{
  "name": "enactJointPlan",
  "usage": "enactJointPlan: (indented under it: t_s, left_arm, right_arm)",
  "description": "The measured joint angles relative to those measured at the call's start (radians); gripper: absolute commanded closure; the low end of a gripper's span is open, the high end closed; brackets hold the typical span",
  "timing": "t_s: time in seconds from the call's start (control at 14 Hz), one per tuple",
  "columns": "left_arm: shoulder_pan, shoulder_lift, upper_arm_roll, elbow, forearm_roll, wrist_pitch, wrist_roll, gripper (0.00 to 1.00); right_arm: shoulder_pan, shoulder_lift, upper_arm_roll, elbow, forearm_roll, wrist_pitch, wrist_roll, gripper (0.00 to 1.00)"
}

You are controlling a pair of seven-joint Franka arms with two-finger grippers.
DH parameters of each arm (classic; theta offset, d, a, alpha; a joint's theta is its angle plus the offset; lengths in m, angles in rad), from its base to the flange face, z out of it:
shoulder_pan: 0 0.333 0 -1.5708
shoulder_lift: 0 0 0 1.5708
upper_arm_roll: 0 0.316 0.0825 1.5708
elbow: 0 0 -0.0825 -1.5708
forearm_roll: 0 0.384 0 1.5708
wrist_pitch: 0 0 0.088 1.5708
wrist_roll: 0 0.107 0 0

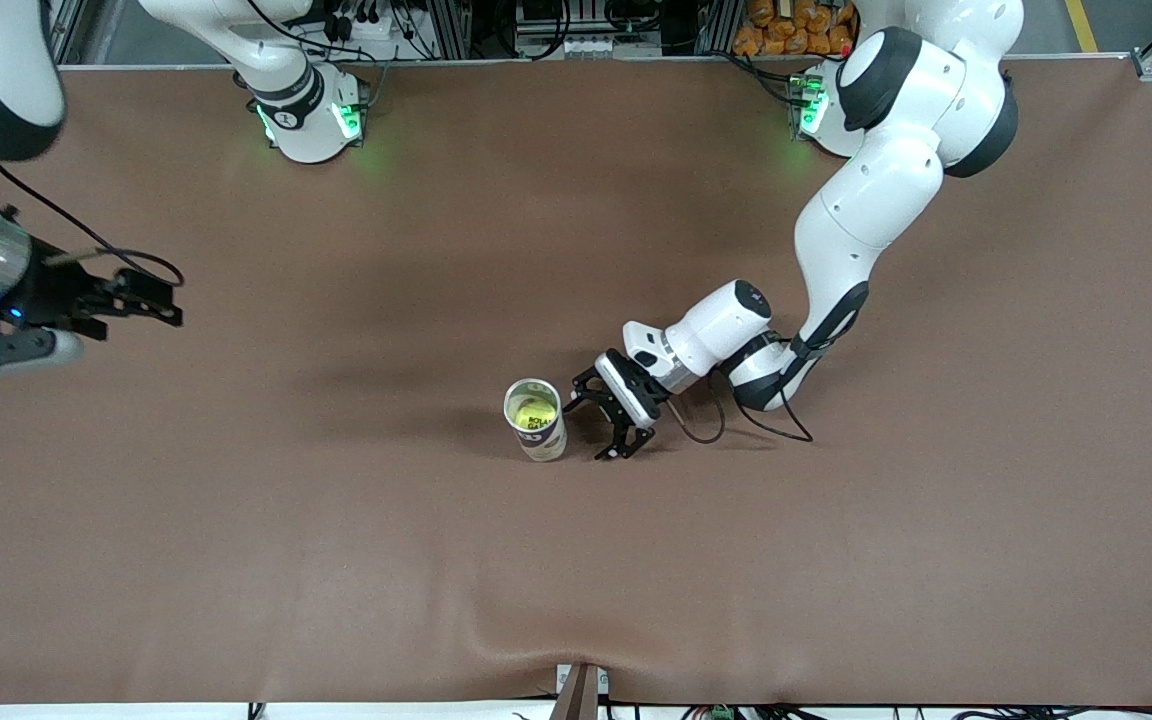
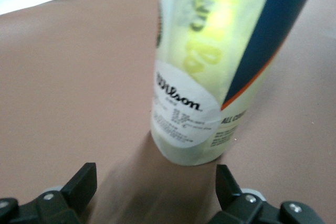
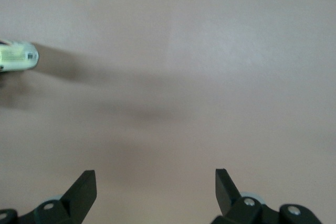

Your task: Insert tennis ball vertically with right arm

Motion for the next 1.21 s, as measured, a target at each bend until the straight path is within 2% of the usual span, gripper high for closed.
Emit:
enactJointPlan:
  t_s: [0.21, 0.43, 0.71, 1.07, 1.21]
  left_arm:
    - [0.037, -0.032, 0.000, -0.042, 0.000, -0.003, -0.022, 0.00]
    - [0.063, -0.069, 0.000, -0.079, 0.000, -0.027, -0.066, 0.00]
    - [0.088, -0.133, 0.000, -0.094, 0.000, -0.136, -0.141, 0.00]
    - [0.112, -0.191, -0.007, -0.043, -0.010, -0.328, -0.272, 0.00]
    - [0.113, -0.198, -0.013, 0.005, -0.073, -0.433, -0.289, 0.00]
  right_arm:
    - [0.001, -0.027, 0.007, 0.057, -0.035, -0.108, 0.043, 0.00]
    - [0.001, -0.038, 0.004, 0.071, -0.052, -0.112, 0.072, 0.00]
    - [0.001, -0.039, -0.024, 0.071, -0.088, -0.113, 0.076, 0.00]
    - [-0.004, -0.042, -0.059, 0.071, -0.097, -0.114, 0.082, 0.00]
    - [-0.012, -0.047, -0.061, 0.071, -0.097, -0.121, 0.124, 0.00]
